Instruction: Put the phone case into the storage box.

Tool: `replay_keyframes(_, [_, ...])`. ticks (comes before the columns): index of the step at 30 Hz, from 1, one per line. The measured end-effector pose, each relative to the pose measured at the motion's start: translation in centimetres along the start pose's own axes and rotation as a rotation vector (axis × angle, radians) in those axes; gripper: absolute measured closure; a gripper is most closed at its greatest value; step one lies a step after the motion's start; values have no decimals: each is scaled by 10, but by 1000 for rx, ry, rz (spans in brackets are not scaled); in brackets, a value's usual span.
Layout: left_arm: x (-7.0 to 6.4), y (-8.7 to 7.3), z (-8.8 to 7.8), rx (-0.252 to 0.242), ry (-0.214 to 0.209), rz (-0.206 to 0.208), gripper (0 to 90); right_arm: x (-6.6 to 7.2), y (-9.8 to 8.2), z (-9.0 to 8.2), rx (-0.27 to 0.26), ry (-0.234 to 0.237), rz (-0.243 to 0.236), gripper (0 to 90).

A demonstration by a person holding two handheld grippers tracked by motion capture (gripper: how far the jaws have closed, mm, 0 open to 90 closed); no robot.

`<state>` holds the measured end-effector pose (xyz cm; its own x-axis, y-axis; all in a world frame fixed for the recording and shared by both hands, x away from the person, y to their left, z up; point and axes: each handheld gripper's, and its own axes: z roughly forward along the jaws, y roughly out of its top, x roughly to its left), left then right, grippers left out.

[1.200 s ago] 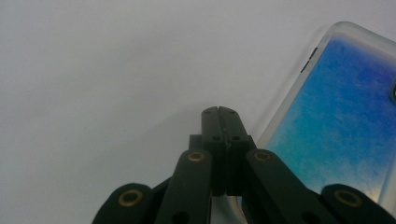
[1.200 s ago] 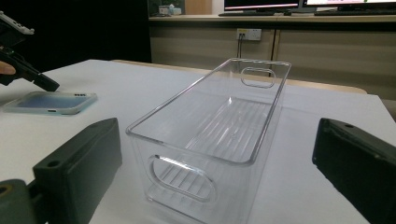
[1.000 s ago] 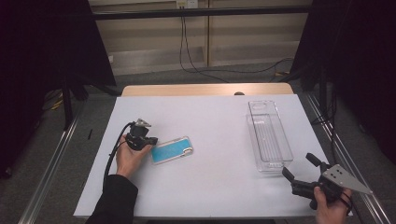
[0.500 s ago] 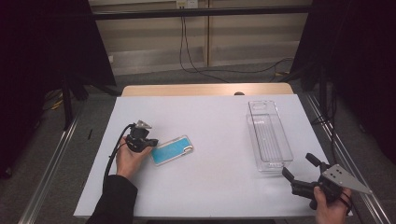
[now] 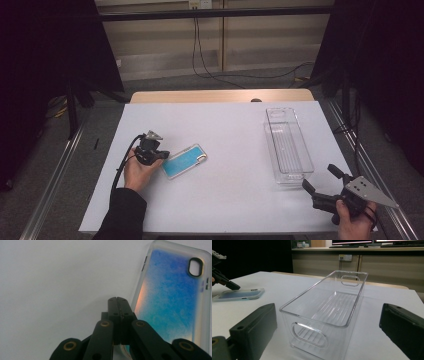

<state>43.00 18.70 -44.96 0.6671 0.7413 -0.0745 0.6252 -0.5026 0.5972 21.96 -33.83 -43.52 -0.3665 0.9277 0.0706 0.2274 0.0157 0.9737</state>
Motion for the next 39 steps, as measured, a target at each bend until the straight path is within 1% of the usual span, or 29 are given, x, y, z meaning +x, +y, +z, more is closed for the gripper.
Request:
replay_keyframes(4, [-1,0,0,4,-1,-1,900,0,0,0,1,-4,-1,10])
replay_keyframes(5, [-2,0,-1,10,0,5,900,0,0,0,1,-4,-1,10])
replay_keyframes(7, [-2,0,-1,8,0,2,900,0,0,0,1,-4,-1,10])
replay_keyframes(10, [-4,-1,-3,16,-2,13,900,0,0,0,2,-1,-4,10])
replay_keyframes(12, [-5,-2,-3,14,-2,12,900,0,0,0,2,-1,-3,10])
replay_keyframes(14, [-4,-5,-4,2,-16,3,900,0,0,0,1,1,0,10])
replay_keyframes(16, [-3,-5,-4,3,-22,-2,900,0,0,0,1,5,-4,10])
replay_keyframes(20, [-5,-4,-5,7,-10,13,900,0,0,0,1,5,-1,10])
replay_keyframes(28, [-6,-7,-7,11,-30,11,900,0,0,-1,0,7,-3,10])
replay_keyframes(39, [-6,-8,-9,16,-42,11,900,0,0,-1,-1,5,-2,10])
